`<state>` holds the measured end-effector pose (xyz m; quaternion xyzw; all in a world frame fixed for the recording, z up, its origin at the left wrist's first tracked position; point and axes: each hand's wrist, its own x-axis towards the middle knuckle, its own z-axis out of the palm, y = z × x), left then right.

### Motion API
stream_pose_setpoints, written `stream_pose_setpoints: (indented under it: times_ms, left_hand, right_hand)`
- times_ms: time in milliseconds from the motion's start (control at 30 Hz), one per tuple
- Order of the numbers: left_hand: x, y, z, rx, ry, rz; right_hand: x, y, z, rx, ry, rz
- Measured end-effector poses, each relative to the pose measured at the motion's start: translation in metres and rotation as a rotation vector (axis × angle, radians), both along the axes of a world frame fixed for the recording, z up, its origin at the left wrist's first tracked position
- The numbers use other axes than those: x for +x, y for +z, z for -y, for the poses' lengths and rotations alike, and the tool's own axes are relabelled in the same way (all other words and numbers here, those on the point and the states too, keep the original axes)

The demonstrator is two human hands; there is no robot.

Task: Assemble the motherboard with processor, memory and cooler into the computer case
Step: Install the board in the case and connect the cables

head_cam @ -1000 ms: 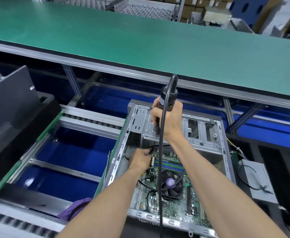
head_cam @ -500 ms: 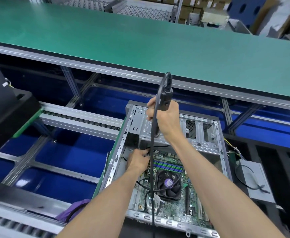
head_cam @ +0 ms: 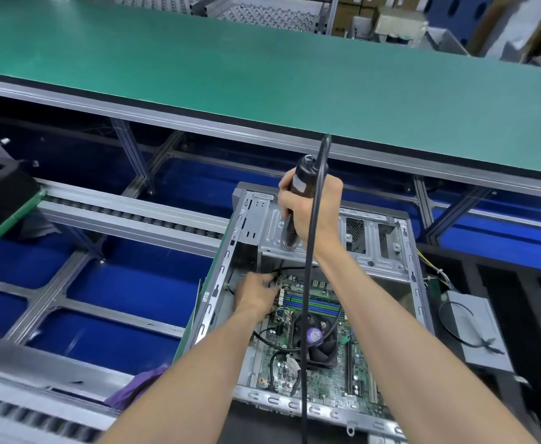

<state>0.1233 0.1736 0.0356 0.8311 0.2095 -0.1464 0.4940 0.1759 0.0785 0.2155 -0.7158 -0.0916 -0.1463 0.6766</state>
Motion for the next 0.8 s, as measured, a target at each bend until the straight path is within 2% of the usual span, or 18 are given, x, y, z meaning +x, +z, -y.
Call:
stream_pose_setpoints:
  times_ms: [100,233,800]
  left_hand:
    - [0.001,0.003,0.0,-0.054,0.038,-0.001]
    - [0.002,0.005,0.002,-0.029,0.09,0.029]
    - [0.006,0.012,0.007,0.051,0.12,0.099]
  right_hand:
    - [-0.003,0.003,0.003,0.076,0.02,0.004]
    - [-0.006,0.01,0.005,0.147,0.045,0.005]
    - [-0.006,0.029,0.007,0.195,0.023,-0.055]
